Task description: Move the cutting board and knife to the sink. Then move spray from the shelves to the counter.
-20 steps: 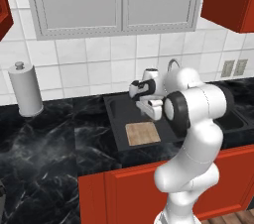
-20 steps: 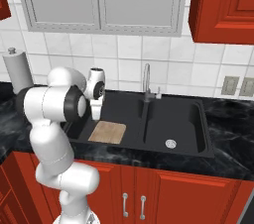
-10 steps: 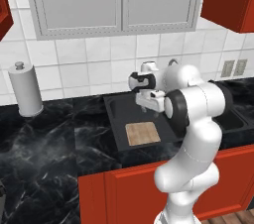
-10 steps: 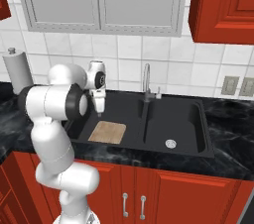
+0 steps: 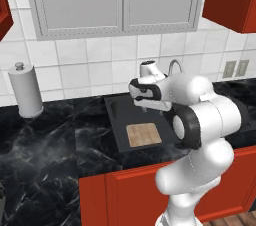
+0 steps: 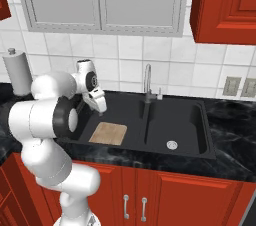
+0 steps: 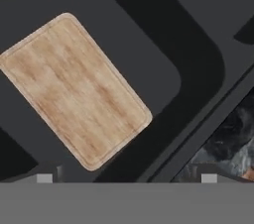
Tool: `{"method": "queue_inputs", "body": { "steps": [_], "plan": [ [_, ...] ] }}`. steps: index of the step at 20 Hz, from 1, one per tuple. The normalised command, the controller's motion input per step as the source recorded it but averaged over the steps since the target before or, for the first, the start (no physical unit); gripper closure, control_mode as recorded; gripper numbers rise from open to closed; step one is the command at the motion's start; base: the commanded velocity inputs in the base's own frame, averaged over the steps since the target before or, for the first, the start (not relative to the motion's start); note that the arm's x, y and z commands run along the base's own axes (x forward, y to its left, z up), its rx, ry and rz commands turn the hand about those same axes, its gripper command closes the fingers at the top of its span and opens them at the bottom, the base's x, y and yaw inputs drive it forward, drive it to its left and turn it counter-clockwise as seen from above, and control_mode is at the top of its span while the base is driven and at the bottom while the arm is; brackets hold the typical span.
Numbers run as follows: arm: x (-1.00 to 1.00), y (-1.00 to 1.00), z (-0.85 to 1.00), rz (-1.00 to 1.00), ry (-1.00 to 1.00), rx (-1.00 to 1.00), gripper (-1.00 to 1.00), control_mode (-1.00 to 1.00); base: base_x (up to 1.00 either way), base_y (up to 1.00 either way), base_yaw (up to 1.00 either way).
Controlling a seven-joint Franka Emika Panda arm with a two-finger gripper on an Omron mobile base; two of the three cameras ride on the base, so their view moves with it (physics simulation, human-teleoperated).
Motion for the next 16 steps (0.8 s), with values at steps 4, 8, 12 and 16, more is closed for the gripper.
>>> {"method": "queue_inputs", "body": {
  "steps": [4, 8, 12, 16],
  "plan": [
    [-0.42, -0.09, 0.29, 0.24, -0.03, 0.02, -1.00, -1.00, 0.00, 0.00, 0.00],
    [-0.33, -0.05, 0.36, 0.18, 0.13, 0.04, -1.00, -1.00, 0.00, 0.00, 0.00],
    [-0.34, -0.01, 0.39, 0.29, 0.21, 0.00, -1.00, -1.00, 0.00, 0.00, 0.00],
    [-0.42, -0.06, 0.28, 0.28, 0.03, 0.00, -1.00, -1.00, 0.00, 0.00, 0.00]
  ]
}}
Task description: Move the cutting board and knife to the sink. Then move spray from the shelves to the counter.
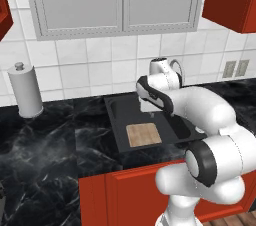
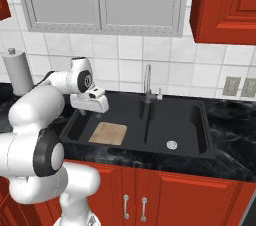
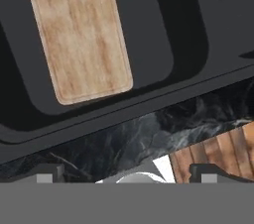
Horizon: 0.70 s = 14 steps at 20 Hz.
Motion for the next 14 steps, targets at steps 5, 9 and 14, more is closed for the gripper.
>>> {"method": "queue_inputs", "body": {
  "steps": [5, 9, 14],
  "plan": [
    [-0.39, -0.04, 0.21, 0.17, 0.00, 0.00, -1.00, -1.00, 0.00, 0.00, 0.00],
    [-0.32, -0.04, 0.05, 0.04, -0.01, 0.05, -1.00, -1.00, 0.00, 0.00, 0.00],
    [-0.03, 0.00, 0.00, 0.00, 0.00, 0.02, -1.00, -1.00, 0.00, 0.00, 0.00]
  ]
}}
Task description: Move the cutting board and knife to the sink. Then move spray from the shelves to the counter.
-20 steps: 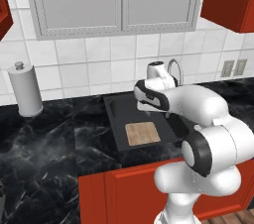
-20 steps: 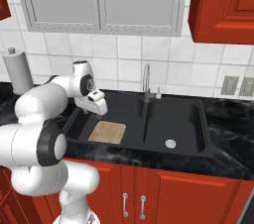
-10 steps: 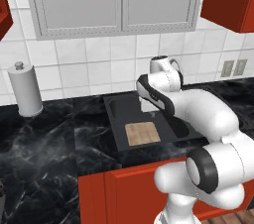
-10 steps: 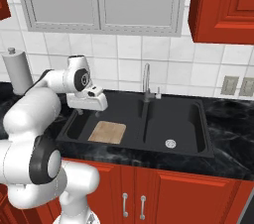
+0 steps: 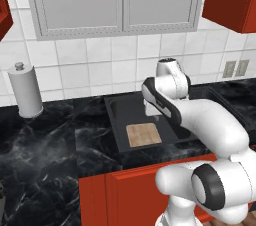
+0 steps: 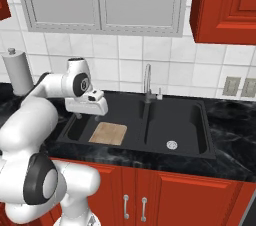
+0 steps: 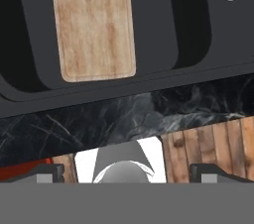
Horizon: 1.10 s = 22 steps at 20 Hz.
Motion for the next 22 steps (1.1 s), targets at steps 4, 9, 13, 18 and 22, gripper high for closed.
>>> {"method": "queue_inputs", "body": {
  "steps": [4, 9, 13, 18, 22],
  "plan": [
    [0.00, 0.00, 0.00, 0.00, 0.00, 0.00, -1.00, -1.00, 0.00, 0.00, 0.00],
    [0.00, 0.00, 0.00, 0.00, 0.00, 0.00, -1.00, -1.00, 0.00, 0.00, 0.00],
    [0.00, 0.00, 0.00, 0.00, 0.00, 0.00, -1.00, 1.00, 0.00, 0.00, 0.00],
    [0.00, 0.00, 0.00, 0.00, 0.00, 0.00, -1.00, 1.00, -0.44, -0.01, 0.00],
    [0.00, 0.00, 0.00, 0.00, 0.00, 0.00, -1.00, 1.00, -0.71, -0.09, -0.02]
  ]
}}
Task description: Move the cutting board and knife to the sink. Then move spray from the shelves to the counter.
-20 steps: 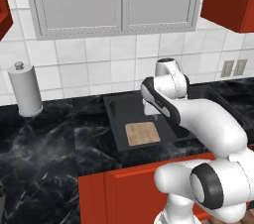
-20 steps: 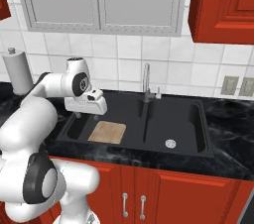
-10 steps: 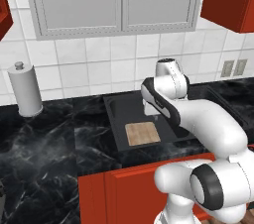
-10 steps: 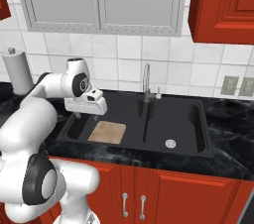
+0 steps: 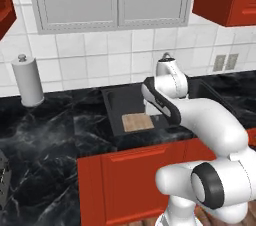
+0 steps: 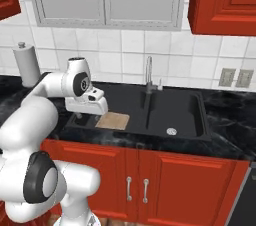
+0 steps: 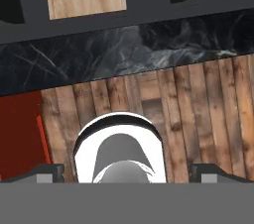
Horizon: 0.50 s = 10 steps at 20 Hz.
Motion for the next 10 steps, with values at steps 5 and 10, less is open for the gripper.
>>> {"method": "queue_inputs", "body": {
  "steps": [5, 10],
  "plan": [
    [0.00, 0.00, 0.00, 0.00, 0.00, 0.00, -1.00, 1.00, -0.27, -0.21, -0.32],
    [0.00, 0.00, 0.00, 0.00, 0.00, 0.00, -1.00, 1.00, 0.06, -0.17, -0.66]
  ]
}}
